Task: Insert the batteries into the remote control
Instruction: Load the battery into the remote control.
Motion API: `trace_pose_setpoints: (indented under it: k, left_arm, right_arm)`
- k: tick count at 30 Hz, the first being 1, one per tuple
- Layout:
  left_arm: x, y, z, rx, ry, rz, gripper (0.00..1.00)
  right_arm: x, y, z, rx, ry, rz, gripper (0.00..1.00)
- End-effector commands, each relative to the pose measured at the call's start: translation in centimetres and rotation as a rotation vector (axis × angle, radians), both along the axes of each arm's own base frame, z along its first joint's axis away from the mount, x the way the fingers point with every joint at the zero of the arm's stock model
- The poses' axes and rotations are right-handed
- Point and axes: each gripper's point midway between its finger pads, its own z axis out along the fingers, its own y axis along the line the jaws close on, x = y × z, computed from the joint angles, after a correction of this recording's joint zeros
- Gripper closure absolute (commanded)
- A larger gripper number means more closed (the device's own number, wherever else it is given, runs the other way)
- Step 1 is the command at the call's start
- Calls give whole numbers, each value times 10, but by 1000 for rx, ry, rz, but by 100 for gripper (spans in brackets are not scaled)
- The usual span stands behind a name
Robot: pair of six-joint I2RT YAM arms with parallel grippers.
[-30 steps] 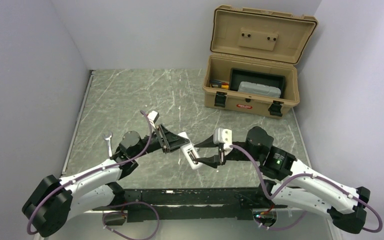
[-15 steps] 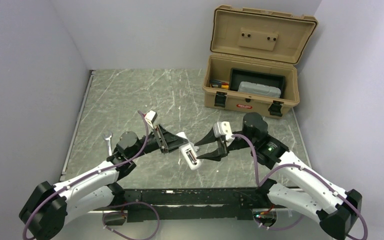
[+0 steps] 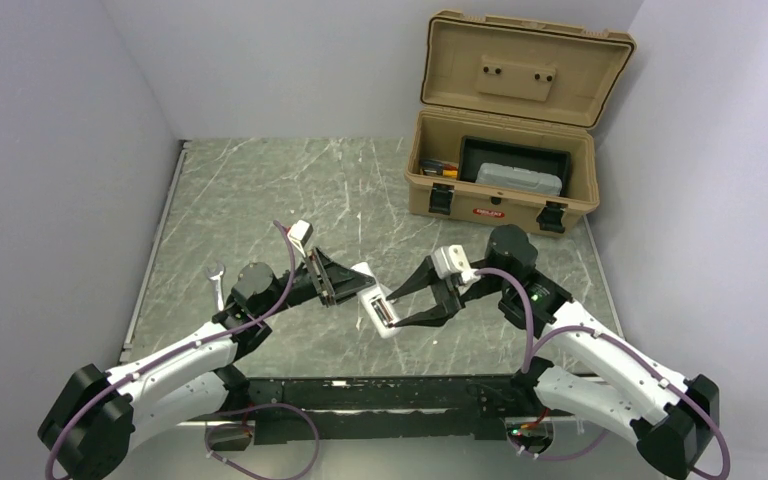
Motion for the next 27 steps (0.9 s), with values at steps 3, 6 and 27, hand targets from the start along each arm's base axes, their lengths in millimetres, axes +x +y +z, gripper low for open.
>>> trace_pose_setpoints:
  k: [3,6,27]
  left_arm:
    - [0,2,25,-71,-60,5,100]
    - [0,2,24,-73,-60,5,100]
    - [-1,-1,24,-85,-55,-17,100]
  right_arm:
    - [-7,0,6,33,-44,70,54]
    - [-6,1,4,24,-43,82,57]
    - [-1,8,-7,-2,-3,105,54]
